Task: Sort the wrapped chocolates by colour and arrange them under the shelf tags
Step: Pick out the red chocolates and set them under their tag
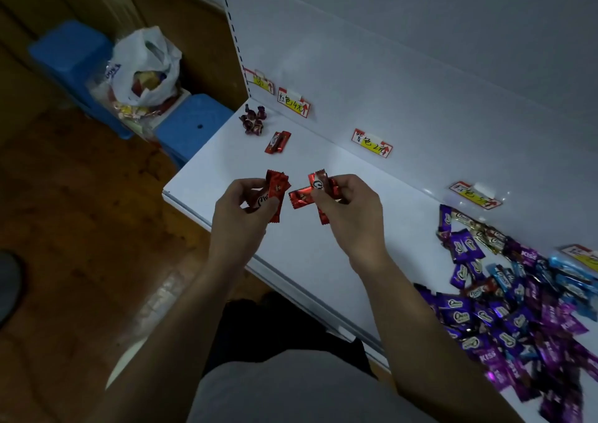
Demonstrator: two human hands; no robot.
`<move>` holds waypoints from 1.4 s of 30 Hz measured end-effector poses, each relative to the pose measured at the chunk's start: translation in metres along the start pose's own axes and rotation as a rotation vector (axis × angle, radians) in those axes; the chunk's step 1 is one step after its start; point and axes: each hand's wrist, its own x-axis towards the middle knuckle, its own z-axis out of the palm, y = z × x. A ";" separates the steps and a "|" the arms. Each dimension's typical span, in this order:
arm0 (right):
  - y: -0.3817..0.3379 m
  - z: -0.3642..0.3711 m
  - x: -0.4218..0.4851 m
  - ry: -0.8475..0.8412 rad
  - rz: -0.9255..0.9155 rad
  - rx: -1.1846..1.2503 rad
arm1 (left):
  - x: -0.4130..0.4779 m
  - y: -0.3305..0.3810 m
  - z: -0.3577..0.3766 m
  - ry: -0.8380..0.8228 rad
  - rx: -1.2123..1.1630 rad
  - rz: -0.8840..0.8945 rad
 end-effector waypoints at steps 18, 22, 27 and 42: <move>0.019 0.095 0.102 0.133 0.175 -0.616 | 0.187 -0.046 0.001 -0.336 0.608 0.254; 0.024 0.120 0.131 0.136 0.224 -0.660 | 0.220 -0.054 0.010 -0.354 0.765 0.326; 0.028 0.144 0.172 0.147 0.275 -0.673 | 0.249 -0.056 0.024 -0.380 0.850 0.282; 0.030 0.158 0.205 0.051 0.181 -0.717 | 0.288 -0.069 0.023 -0.619 0.720 0.321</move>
